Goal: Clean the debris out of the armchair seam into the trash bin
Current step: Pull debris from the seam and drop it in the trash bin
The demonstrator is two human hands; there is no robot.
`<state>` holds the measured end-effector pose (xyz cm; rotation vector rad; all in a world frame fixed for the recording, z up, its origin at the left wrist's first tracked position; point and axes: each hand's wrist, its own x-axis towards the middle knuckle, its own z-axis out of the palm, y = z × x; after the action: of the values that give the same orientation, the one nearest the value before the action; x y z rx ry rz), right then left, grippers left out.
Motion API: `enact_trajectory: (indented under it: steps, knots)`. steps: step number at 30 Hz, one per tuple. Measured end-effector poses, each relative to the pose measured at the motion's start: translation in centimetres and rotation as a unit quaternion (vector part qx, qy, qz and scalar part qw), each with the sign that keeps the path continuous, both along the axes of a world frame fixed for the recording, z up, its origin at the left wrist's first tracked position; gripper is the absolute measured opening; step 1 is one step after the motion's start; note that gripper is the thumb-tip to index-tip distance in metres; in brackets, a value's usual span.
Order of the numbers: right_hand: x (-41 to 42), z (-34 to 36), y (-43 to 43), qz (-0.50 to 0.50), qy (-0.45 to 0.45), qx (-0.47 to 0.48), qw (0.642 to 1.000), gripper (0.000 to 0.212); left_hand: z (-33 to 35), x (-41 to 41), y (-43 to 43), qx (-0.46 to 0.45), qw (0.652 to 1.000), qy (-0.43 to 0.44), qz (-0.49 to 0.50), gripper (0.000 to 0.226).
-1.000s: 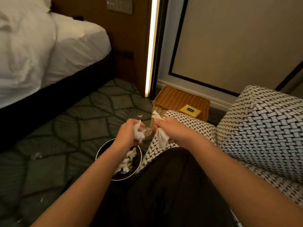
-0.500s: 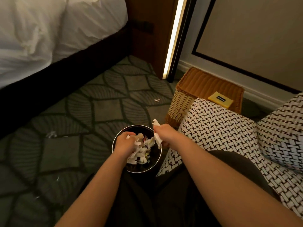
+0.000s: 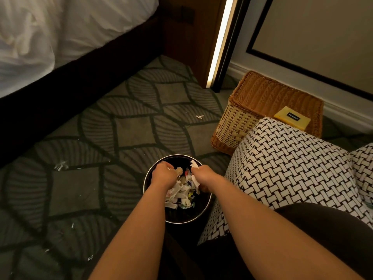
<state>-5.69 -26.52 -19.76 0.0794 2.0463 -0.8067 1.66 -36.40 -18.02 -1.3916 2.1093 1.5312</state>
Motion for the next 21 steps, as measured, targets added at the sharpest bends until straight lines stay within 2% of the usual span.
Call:
enact_trajectory:
  steps: [4, 7, 10, 13, 15, 17, 21]
  knots:
    - [-0.1, -0.3, 0.3, 0.033, -0.029, 0.016, 0.999, 0.021, -0.5, -0.4, 0.0, 0.006, 1.000, -0.007, -0.027, 0.022]
    - [0.2, 0.2, 0.6, 0.035, -0.060, -0.003, 0.998, 0.020, -1.0, -0.7, 0.1, 0.003, 0.998, -0.001, -0.060, 0.034]
    - [0.3, 1.2, 1.0, 0.036, -0.067, -0.016, 0.997, 0.029, -0.8, -0.4, 0.3, -0.017, 0.997, 0.000, -0.079, 0.034]
    - [0.4, 2.5, 1.4, 0.034, -0.053, -0.022, 0.998, 0.034, 0.1, 0.0, 0.6, -0.036, 0.997, 0.017, -0.071, 0.025]
    - [0.5, 3.7, 1.7, 0.037, -0.035, -0.031, 0.998, 0.033, 0.7, 0.3, 0.9, -0.033, 0.996, 0.046, -0.074, 0.018]
    - [0.3, 5.0, 2.2, 0.049, -0.019, -0.036, 0.998, 0.030, 1.4, 0.6, 1.3, -0.023, 0.994, 0.076, -0.072, 0.022]
    - [-0.4, 7.9, 3.9, 0.092, 0.024, -0.017, 0.995, 0.028, 2.9, 1.0, 2.4, -0.014, 0.990, 0.095, -0.103, 0.012]
